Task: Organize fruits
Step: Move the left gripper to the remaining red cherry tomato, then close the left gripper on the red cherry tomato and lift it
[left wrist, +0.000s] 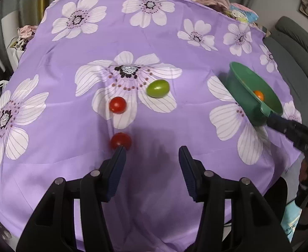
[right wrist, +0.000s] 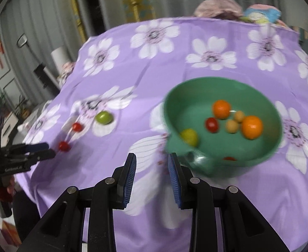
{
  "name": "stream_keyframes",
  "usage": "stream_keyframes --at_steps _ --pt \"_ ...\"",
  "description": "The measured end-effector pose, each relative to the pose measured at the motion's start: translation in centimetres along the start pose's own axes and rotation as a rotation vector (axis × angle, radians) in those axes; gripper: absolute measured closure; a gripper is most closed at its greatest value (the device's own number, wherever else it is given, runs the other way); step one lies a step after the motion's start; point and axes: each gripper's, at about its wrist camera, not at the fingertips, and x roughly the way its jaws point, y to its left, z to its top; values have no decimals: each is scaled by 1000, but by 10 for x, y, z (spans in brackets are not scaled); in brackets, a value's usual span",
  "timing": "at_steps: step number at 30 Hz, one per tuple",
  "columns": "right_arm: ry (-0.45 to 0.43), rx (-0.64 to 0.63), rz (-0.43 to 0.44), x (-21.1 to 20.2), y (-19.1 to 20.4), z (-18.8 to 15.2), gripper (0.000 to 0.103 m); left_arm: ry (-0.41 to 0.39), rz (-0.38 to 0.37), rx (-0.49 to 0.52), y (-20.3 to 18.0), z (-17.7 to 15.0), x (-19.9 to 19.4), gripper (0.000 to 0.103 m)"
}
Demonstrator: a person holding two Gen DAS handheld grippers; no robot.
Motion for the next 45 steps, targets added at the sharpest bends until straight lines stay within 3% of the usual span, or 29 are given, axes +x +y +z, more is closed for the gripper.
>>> stream_keyframes --at_steps 4,18,21,25,26,32,36,45 --pt "28 -54 21 6 20 0 71 2 59 21 4 3 10 53" --pt "88 -94 51 27 42 2 71 79 79 22 20 18 43 55" --pt "92 -93 58 31 43 4 71 84 81 24 21 20 46 57" --pt "99 -97 63 37 44 8 71 112 105 34 21 22 56 76" --pt "101 -99 64 38 45 9 71 123 110 40 21 21 59 75" --pt "120 -106 77 49 48 14 71 107 61 13 27 22 61 75" --pt "144 -95 141 62 56 21 71 87 11 -21 30 21 52 75" --pt "180 -117 293 106 96 39 71 -2 -6 -52 43 14 11 75"
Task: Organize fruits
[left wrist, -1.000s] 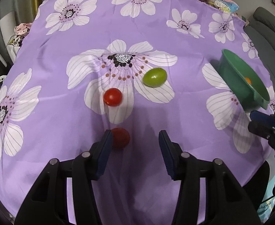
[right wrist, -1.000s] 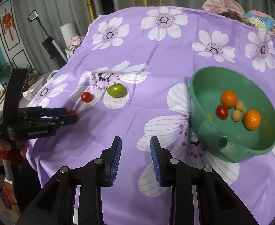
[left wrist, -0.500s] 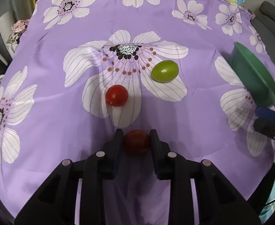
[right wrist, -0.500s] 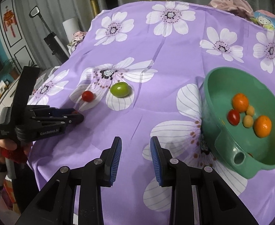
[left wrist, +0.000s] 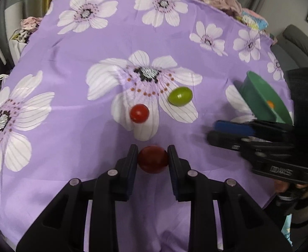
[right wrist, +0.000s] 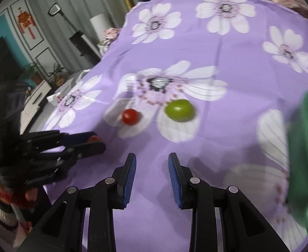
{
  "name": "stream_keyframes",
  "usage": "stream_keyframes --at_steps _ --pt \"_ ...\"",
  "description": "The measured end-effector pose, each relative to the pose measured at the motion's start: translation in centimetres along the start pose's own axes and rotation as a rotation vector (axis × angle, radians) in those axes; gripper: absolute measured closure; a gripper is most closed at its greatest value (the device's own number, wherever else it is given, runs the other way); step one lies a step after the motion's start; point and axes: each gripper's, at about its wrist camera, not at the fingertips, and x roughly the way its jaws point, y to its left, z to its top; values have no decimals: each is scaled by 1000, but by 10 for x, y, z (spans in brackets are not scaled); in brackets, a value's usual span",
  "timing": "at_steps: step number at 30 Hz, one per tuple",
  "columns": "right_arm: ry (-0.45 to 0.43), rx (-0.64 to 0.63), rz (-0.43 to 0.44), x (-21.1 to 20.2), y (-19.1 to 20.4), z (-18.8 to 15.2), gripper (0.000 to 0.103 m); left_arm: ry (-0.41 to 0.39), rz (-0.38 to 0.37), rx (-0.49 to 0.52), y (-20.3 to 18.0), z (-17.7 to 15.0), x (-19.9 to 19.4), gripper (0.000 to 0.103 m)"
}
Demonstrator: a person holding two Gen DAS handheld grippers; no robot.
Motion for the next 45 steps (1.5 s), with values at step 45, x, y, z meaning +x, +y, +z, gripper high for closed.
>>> stream_keyframes --at_steps 45 --pt "34 -12 2 3 15 2 72 -60 -6 3 6 6 -14 75"
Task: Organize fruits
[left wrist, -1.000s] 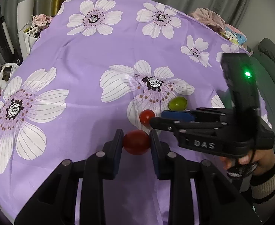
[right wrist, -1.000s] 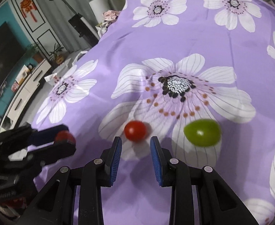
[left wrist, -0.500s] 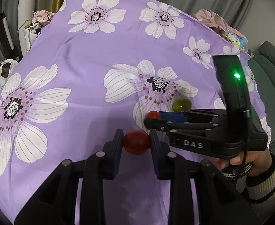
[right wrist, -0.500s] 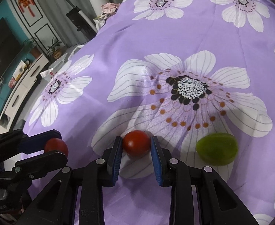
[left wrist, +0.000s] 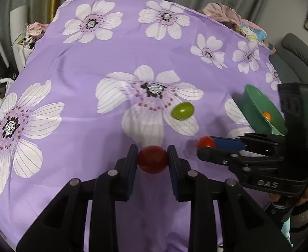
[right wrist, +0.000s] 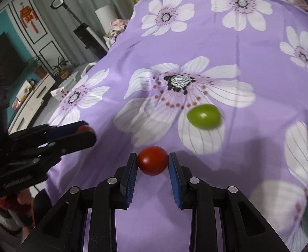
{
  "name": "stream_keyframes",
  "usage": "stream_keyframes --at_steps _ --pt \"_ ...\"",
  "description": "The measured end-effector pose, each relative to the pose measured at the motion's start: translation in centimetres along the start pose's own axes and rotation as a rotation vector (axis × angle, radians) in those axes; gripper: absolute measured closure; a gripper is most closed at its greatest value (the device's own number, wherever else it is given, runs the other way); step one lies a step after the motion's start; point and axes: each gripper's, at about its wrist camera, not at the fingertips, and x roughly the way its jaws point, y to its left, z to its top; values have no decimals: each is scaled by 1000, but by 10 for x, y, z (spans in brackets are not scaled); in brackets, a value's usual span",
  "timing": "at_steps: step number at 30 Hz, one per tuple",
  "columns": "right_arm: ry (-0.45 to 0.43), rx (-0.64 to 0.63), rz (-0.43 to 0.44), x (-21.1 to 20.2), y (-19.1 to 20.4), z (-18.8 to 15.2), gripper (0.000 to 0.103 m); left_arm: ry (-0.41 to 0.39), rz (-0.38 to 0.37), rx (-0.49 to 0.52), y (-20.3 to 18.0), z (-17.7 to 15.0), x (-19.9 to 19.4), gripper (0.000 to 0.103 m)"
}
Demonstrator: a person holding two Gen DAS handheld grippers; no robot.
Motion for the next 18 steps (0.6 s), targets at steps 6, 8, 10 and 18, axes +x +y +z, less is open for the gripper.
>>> stream_keyframes --at_steps 6,8,10,18 --pt "-38 33 -10 -27 -3 -17 72 9 1 40 -22 -4 -3 75" --pt "-48 43 -12 -34 -4 -22 72 9 -3 51 -29 -5 -4 75" --pt "-59 52 -14 -40 -5 -27 72 12 -3 61 -35 -7 -5 75" --pt "-78 71 -19 -52 -7 -43 72 18 -6 87 -51 -13 -9 75"
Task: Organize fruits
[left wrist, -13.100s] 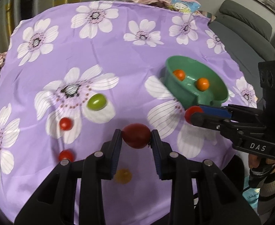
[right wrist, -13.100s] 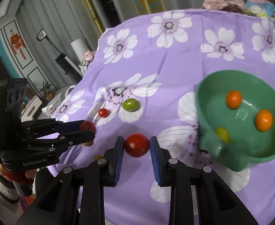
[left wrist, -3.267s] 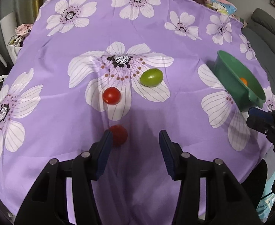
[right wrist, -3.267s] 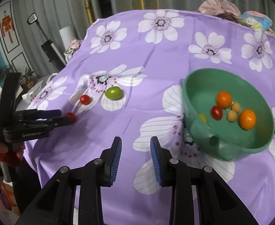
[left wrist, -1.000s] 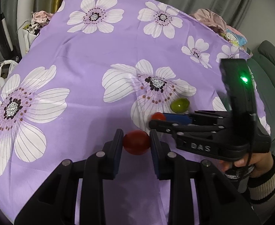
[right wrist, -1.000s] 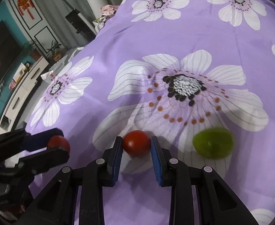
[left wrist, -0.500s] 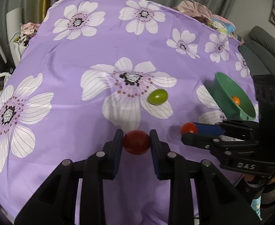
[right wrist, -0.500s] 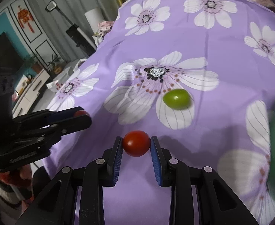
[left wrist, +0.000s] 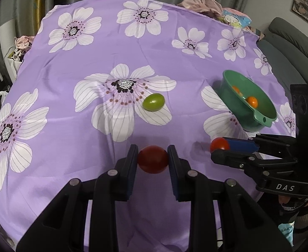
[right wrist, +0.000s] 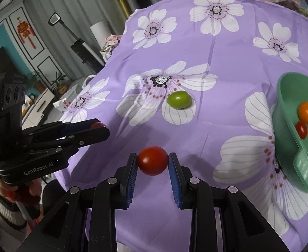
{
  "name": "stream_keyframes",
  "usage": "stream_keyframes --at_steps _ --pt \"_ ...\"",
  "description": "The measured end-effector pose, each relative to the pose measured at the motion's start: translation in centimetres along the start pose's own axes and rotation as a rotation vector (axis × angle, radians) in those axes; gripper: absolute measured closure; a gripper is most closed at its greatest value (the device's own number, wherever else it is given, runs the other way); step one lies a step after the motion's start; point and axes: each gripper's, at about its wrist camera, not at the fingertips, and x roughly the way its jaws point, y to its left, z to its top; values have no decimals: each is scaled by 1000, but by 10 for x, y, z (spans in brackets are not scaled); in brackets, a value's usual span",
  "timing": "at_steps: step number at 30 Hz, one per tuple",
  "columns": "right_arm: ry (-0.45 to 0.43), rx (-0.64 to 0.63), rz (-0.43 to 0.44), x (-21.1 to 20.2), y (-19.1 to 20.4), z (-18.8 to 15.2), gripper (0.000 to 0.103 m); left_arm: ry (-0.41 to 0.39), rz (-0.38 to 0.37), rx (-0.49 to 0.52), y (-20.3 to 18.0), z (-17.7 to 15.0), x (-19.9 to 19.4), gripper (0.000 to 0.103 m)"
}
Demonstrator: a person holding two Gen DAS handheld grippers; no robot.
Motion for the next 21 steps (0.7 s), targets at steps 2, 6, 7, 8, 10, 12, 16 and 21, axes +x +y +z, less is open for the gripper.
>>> stream_keyframes --at_steps 2,6,7,8,10,12,16,21 --pt "-5 -1 -1 -4 0 -3 72 4 -1 2 -2 -1 0 75" --pt "-18 1 -3 -9 -1 -5 72 12 -5 5 -8 -5 -1 75" --pt "-21 1 -3 -10 0 -6 72 14 -5 7 -10 -5 -1 75" --pt "-26 3 -3 -12 -1 -6 72 16 -6 11 -12 -6 -1 75" --pt "-33 3 -2 -15 -1 -7 72 19 -6 16 -14 -7 -1 75" --pt "-39 3 -2 -17 -2 -8 72 21 -4 26 -17 -7 -1 75" --pt "-50 5 -1 -23 -3 -10 72 24 -2 34 -21 -8 -1 75" --pt "-66 14 -1 -29 -6 -12 72 31 0 49 -28 -9 -1 75"
